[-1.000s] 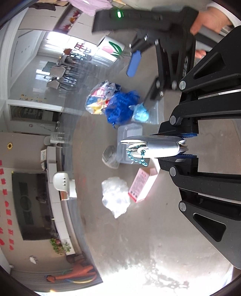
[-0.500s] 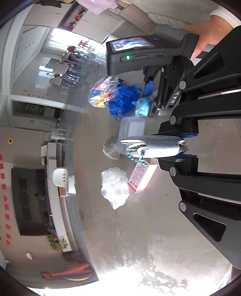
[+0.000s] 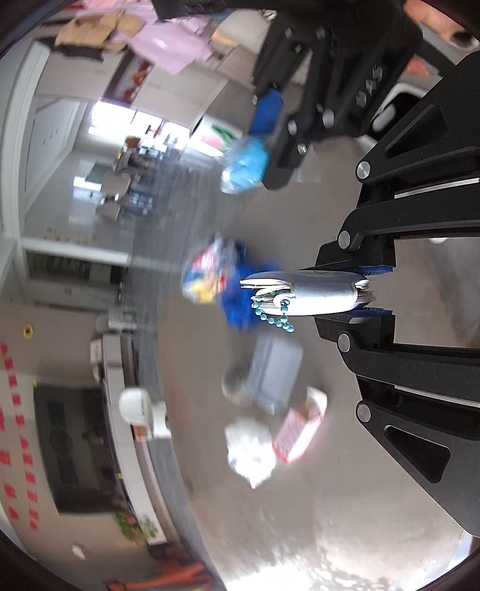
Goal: Collect trash
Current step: 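Grasp the round cartoon tin with the left tool while the right tool grasps the blue-glove zip bag, then carry tin and glove bag over the bin and release both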
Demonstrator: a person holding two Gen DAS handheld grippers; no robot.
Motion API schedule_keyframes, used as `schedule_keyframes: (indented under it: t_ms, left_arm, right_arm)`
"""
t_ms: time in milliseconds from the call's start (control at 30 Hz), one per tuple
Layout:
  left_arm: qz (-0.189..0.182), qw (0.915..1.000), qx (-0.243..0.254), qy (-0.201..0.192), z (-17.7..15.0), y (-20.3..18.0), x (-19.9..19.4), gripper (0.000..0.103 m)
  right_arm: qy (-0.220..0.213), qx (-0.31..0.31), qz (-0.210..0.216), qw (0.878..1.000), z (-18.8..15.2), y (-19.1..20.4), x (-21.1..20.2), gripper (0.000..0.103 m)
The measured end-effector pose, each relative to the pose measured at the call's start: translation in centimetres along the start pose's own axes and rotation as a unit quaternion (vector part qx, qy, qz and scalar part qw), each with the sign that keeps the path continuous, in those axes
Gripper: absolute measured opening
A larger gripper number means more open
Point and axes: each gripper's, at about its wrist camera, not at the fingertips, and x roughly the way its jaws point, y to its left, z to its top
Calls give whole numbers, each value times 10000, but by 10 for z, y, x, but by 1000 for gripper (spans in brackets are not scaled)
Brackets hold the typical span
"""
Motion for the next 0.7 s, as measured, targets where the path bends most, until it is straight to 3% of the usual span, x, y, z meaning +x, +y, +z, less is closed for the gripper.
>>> schedule_keyframes:
  t_ms: [333, 533, 700]
  left_arm:
    - [-1100, 9908, 700, 366, -21, -102, 4, 12]
    - [-1637, 9753, 1242, 812, -50, -167, 16, 12]
    - [-1857, 9627, 1668, 1047, -69, -211, 27, 13]
  right_arm:
    - [0, 320, -1084, 9936, -51, -55, -84, 41]
    - [102, 564, -1639, 9848, -90, -80, -116, 41]
    - [131, 799, -1802, 9803, -114, -99, -130, 41]
